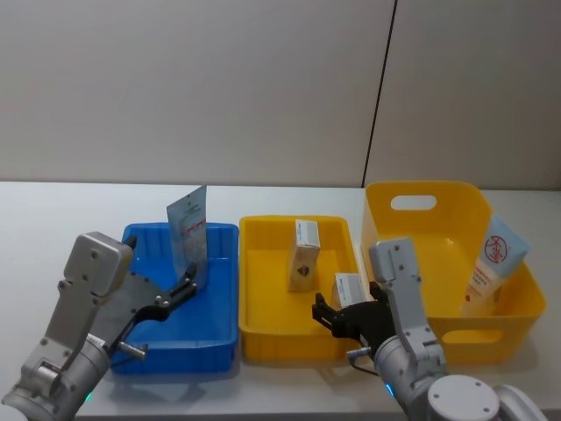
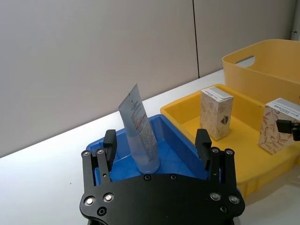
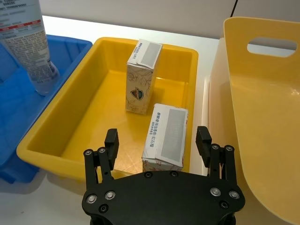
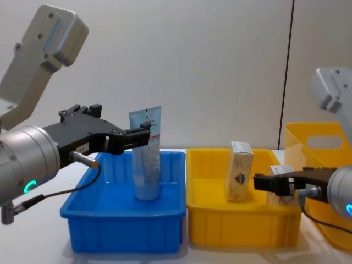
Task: Bimanual collaborative sorting of washing and personal care products
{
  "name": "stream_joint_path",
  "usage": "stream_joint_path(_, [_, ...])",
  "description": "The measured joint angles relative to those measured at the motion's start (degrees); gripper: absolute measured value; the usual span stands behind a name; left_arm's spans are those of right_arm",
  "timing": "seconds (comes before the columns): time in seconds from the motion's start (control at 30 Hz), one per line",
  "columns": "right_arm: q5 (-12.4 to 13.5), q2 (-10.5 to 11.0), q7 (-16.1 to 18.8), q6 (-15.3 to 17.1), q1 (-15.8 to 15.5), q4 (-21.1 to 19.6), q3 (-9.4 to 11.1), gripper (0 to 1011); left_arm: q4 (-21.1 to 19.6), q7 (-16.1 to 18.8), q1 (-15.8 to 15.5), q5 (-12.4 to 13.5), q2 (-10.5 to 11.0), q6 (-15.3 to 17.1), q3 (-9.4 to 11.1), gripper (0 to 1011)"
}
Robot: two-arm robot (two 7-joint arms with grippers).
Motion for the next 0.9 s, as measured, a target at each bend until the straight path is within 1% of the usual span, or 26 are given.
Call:
stream_joint_path(0.7, [-1.46,-1.47,-0.45,-0.93,1.18,4.00,0.28,1000,0.00,0.00,0.00,0.00,0.00,0.00,0.00,1001])
stream_joint_path(0.77, [-1.55,-1.57,-0.43,-0.97,1.21,4.22,0.30,968,0.00,0.00,0.00,0.00,0.00,0.00,0.00,1001])
stream_joint_path(0.8, [-1.57,-1.59,-0.42,-0.99,1.22,4.29,0.30,928,0.00,0.00,0.00,0.00,0.00,0.00,0.00,1001])
stream_joint_path(0.9, [-1.62,-1.67,-0.39,-1.05,1.27,4.51,0.31,881,0.00,0.00,0.00,0.00,0.00,0.00,0.00,1001])
